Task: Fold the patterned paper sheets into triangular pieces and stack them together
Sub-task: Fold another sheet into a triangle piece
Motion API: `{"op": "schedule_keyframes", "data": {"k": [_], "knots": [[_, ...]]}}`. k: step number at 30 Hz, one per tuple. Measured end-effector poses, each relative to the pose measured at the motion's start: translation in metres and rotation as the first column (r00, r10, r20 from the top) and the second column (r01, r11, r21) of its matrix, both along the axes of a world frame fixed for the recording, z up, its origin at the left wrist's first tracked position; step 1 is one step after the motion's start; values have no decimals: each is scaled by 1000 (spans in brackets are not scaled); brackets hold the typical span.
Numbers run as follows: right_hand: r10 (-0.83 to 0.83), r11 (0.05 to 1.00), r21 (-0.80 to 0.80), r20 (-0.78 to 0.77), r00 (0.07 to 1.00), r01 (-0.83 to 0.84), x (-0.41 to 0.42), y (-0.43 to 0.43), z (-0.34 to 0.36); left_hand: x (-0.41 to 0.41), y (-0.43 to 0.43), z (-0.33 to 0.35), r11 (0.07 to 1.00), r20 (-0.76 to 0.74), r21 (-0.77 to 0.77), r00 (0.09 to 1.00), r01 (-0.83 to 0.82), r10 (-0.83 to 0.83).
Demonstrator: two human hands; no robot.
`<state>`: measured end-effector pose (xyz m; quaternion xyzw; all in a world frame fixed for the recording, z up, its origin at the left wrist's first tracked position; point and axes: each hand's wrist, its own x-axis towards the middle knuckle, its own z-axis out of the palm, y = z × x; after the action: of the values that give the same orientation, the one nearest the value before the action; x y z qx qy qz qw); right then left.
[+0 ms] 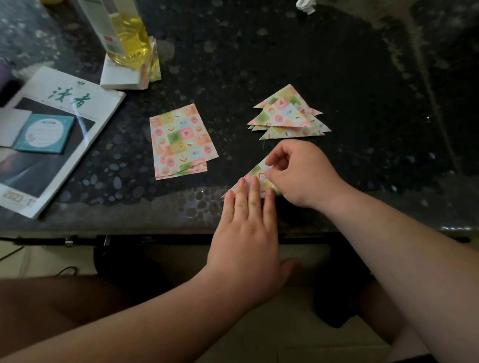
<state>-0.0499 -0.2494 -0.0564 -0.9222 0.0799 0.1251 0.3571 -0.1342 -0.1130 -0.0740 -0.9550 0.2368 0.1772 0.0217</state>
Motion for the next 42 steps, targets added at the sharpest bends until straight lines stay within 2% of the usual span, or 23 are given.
{"op": "schedule_keyframes", "data": {"k": [19,31,38,42], "knots": [[-11,1000,-13,19,1000,12,1,0,-3,1,2,-1,1000,25,-3,1000,10,-10],[-2,1000,-29,33,999,3,-1,-2,-6,4,6,-14,994,85,-49,992,102,-97],[-46,997,-66,-28,999,45,0,-15,6,6,-9,-9,994,64,18,992,108,-109],[11,997,-81,-86,996,-18,-1,-23,10,5,-12,-8,994,76,32,991,107,-109]]}}
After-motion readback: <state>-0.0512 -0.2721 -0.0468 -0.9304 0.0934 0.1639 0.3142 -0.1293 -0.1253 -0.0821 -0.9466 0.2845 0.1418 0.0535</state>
